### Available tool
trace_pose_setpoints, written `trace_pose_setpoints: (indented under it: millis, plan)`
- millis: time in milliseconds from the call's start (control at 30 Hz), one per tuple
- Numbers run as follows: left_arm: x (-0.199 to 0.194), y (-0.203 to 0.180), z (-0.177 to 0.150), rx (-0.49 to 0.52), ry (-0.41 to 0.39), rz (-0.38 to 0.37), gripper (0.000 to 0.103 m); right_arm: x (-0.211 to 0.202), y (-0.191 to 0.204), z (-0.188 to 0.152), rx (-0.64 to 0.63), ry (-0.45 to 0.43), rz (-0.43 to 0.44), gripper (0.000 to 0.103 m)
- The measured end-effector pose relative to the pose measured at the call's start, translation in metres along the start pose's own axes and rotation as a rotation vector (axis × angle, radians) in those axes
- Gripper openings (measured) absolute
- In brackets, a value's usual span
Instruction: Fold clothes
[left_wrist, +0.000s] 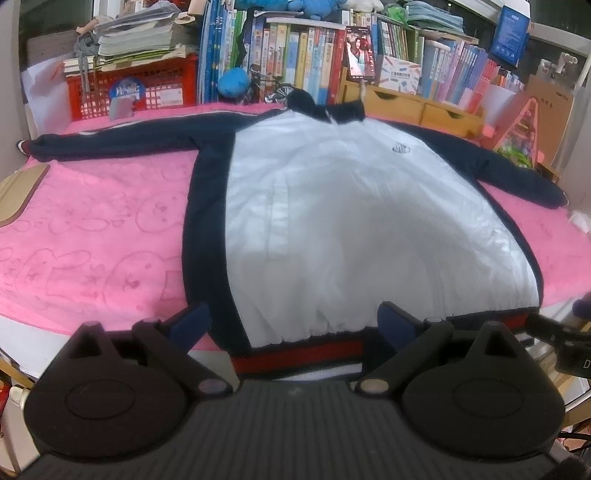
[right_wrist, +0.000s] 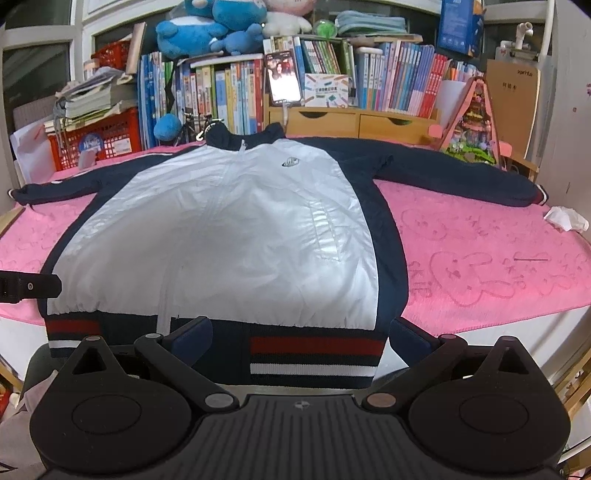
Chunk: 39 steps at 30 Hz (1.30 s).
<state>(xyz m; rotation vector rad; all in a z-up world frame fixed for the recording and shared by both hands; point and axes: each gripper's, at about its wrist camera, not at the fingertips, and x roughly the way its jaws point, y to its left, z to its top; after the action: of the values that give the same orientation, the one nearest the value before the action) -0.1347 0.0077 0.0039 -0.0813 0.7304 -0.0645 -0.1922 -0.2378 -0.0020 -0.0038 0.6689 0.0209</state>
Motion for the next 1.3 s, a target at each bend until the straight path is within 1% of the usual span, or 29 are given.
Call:
trace_pose_setpoints:
  millis: [67, 133, 200, 267, 333, 367, 400, 467, 567, 633, 767, 833, 867, 933, 1033, 1067, 1167, 1267, 1300]
  plan:
    - [0.001, 0.0, 0.001, 0.006, 0.0, -0.005, 0.099, 0.001, -0.002, 0.001, -0.001, -0.004, 0.006, 0.103]
    - [0.002, 0.003, 0.008, 0.018, -0.028, -0.032, 0.099, 0.002, -0.008, 0.004, -0.001, -0.03, 0.026, 0.103]
    - [0.005, 0.006, 0.027, 0.035, -0.079, -0.038, 0.099, 0.006, -0.029, 0.017, 0.049, -0.11, 0.1, 0.103]
    - [0.009, 0.008, 0.045, 0.053, -0.13, -0.042, 0.1, 0.021, -0.069, 0.037, 0.181, -0.21, 0.123, 0.103]
    - [0.02, 0.007, 0.066, 0.063, -0.184, -0.016, 0.101, 0.041, -0.112, 0.057, 0.313, -0.278, 0.086, 0.103]
    - [0.028, 0.007, 0.073, 0.062, -0.198, -0.008, 0.101, 0.055, -0.138, 0.068, 0.378, -0.309, 0.055, 0.103]
    - [0.037, 0.007, 0.08, 0.06, -0.212, 0.001, 0.101, 0.068, -0.159, 0.077, 0.417, -0.326, 0.025, 0.103]
    - [0.058, 0.009, 0.091, 0.034, -0.201, 0.013, 0.101, 0.092, -0.2, 0.094, 0.483, -0.356, -0.034, 0.103]
    - [0.089, 0.014, 0.099, -0.017, -0.152, 0.028, 0.101, 0.132, -0.256, 0.113, 0.565, -0.362, -0.107, 0.103]
    - [0.107, 0.018, 0.1, -0.037, -0.118, 0.049, 0.101, 0.155, -0.287, 0.124, 0.608, -0.357, -0.127, 0.103]
    - [0.134, 0.029, 0.098, -0.056, -0.06, 0.104, 0.101, 0.199, -0.333, 0.139, 0.683, -0.343, -0.186, 0.103]
    - [0.142, 0.035, 0.094, -0.071, -0.039, 0.118, 0.101, 0.22, -0.352, 0.147, 0.719, -0.328, -0.209, 0.103]
    - [0.144, 0.036, 0.091, -0.068, -0.049, 0.126, 0.103, 0.232, -0.361, 0.152, 0.73, -0.31, -0.218, 0.103]
    - [0.146, 0.034, 0.086, -0.016, -0.073, 0.145, 0.103, 0.248, -0.37, 0.156, 0.714, -0.285, -0.253, 0.103]
    - [0.148, 0.032, 0.083, 0.005, -0.098, 0.148, 0.103, 0.272, -0.379, 0.161, 0.687, -0.248, -0.298, 0.103]
    - [0.148, 0.032, 0.083, 0.005, -0.1, 0.148, 0.103, 0.277, -0.382, 0.162, 0.687, -0.239, -0.302, 0.103]
    - [0.149, 0.032, 0.083, 0.005, -0.105, 0.149, 0.103, 0.297, -0.393, 0.165, 0.724, -0.173, -0.277, 0.103]
    - [0.149, 0.032, 0.083, 0.004, -0.109, 0.15, 0.103, 0.31, -0.397, 0.172, 0.683, -0.168, -0.324, 0.103]
    - [0.149, 0.032, 0.083, 0.004, -0.11, 0.151, 0.103, 0.312, -0.399, 0.174, 0.689, -0.17, -0.33, 0.103]
